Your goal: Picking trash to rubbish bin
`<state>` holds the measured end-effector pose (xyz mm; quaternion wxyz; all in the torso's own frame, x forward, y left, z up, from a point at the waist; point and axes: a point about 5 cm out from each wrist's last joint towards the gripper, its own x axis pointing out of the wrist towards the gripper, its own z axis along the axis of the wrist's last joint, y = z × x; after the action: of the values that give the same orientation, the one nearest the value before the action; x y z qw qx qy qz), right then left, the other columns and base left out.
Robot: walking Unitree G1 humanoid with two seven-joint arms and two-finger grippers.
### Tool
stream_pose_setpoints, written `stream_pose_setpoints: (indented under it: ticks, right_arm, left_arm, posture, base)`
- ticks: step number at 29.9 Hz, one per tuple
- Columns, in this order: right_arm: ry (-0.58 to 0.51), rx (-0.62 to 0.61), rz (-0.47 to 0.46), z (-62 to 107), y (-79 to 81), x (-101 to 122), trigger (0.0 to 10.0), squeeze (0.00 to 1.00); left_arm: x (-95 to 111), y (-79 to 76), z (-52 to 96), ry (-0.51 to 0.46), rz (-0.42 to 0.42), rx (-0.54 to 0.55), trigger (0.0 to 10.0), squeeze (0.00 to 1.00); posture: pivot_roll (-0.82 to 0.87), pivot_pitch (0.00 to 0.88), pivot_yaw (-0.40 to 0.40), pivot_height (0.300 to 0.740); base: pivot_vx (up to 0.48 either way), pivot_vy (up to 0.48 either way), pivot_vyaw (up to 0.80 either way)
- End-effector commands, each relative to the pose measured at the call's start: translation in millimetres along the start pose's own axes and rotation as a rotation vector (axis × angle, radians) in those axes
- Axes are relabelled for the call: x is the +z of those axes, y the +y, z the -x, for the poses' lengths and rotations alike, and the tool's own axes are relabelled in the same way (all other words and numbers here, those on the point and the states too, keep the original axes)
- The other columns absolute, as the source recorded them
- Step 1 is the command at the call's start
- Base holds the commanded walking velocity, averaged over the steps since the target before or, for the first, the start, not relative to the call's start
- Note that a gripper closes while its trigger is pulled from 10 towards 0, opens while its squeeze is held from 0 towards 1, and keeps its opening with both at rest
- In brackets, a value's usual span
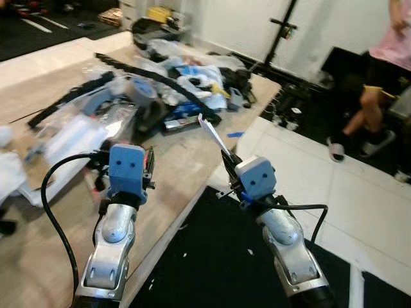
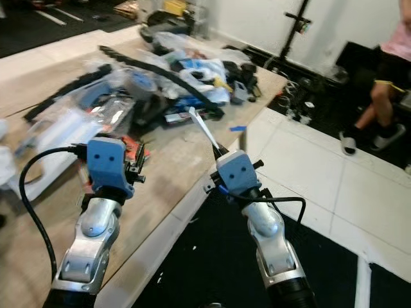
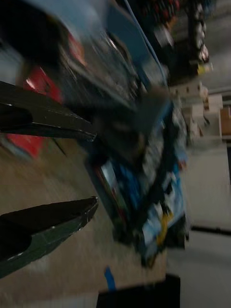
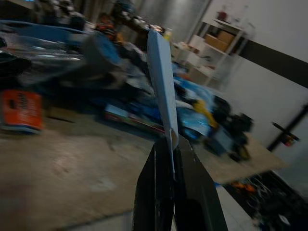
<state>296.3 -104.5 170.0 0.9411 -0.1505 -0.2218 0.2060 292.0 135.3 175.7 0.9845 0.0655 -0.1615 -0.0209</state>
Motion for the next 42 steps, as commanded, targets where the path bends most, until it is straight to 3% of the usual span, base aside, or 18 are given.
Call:
stream_pose_setpoints:
  ticks: [1, 7, 12, 21, 42]
  right_arm:
    - [0.012, -0.016, 0.001, 2.0, -5.1, -2, 10.0, 0.0]
    - [0.013, -0.019, 0.0, 2.4, -5.5, -2, 10.0, 0.0]
    - [0.012, -0.027, 0.002, 3.8, -4.8, -2, 10.0, 0.0]
    - [0.034, -0.06, 0.012, 9.3, -10.2, -8, 10.0, 0.0]
    - [0.044, -0.039, -0.009, 9.3, -3.9, -11, 10.0, 0.0]
  left_arm:
    - [-1, -6.3, 0.1, 0.002, 0.017, -0.018, 10.0, 0.0]
    - [-1, -8.0, -1.2, -0.002, 0.017, -0.028, 10.0, 0.0]
    - [-1, -17.5, -2.0, -0.01, 0.017, -0.087, 10.0, 0.0]
    - [0, -17.5, -10.9, -0.018, 0.015, -0.089, 10.0, 0.0]
    - [-7, -18.0, -4.6, -0.005, -0.013, -0.088, 10.0, 0.0]
  posture:
    - [-0.05, 0.109, -0.107, 0.74]
    - [-0.05, 0.11, -0.108, 0.74]
    - [-0.05, 0.056, -0.091, 0.74]
    - [-0.04, 0.062, -0.086, 0.74]
    - [-0.02, 0.052, -0.107, 0.74]
  base:
    - [0.0, 0.0, -0.61]
    - [0.0, 0.0, -0.61]
    - [0.0, 0.0, -0.62]
    - [0.0, 0.0, -0.62]
    - [0.0, 0.0, -0.64]
